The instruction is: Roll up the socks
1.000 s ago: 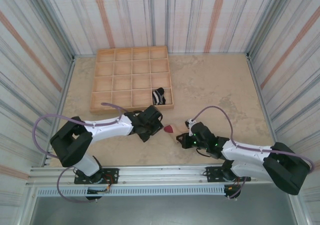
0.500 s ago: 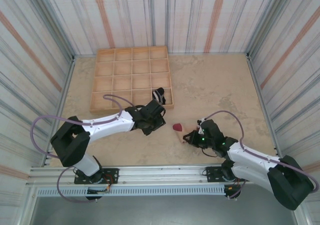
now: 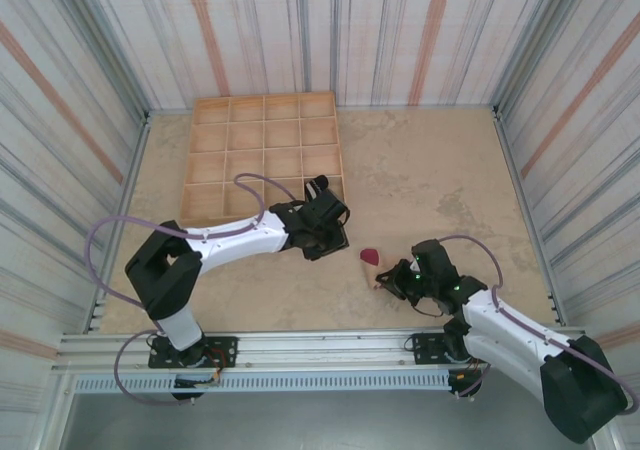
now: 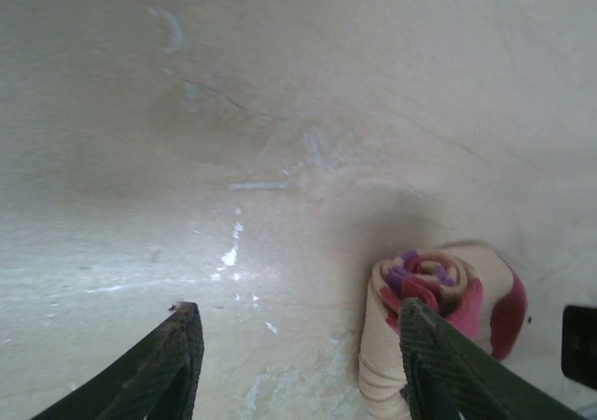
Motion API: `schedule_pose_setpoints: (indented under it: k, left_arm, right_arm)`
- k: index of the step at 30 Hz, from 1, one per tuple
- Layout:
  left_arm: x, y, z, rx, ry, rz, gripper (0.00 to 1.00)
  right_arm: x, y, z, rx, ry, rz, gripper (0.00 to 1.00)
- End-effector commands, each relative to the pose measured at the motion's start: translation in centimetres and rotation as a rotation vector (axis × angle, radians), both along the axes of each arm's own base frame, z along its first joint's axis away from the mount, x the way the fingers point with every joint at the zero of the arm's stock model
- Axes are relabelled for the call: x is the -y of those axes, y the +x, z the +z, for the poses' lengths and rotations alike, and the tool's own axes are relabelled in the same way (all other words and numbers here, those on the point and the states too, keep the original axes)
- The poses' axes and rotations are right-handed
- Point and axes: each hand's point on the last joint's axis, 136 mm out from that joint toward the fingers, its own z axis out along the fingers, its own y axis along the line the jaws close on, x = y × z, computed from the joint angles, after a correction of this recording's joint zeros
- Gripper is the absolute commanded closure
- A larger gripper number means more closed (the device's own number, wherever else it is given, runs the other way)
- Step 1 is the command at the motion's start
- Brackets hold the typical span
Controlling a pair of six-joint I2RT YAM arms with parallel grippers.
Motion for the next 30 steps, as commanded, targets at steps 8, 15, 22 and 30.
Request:
schedule_pose_setpoints:
  k: [8, 15, 22, 30]
  left_arm:
    - [5.7, -3.2, -0.8, 0.009, -0.162, -0.264, 0.44]
    - [7.8, -4.8, -3.0, -0.034, -0.169, -0.297, 0.47]
    - [8.2, -4.5, -4.6, -0.041, -0.147, -0.288, 0.48]
    - [7.9, -3.5, -6.0, -0.035, -0.094, -0.259, 0.48]
  right_arm:
    - [4.8, -6.4, -6.0, -0.371, -0.191, -0.107, 1.00]
    - [4.7, -6.2, -6.1, -0.367, -0.164, -0.120, 1.00]
    - [4.6, -5.9, -6.0, -0.357, -0.153, -0.117, 1.00]
    - [4.3, -5.8, -6.1, -0.357, -0.144, -0.105, 1.00]
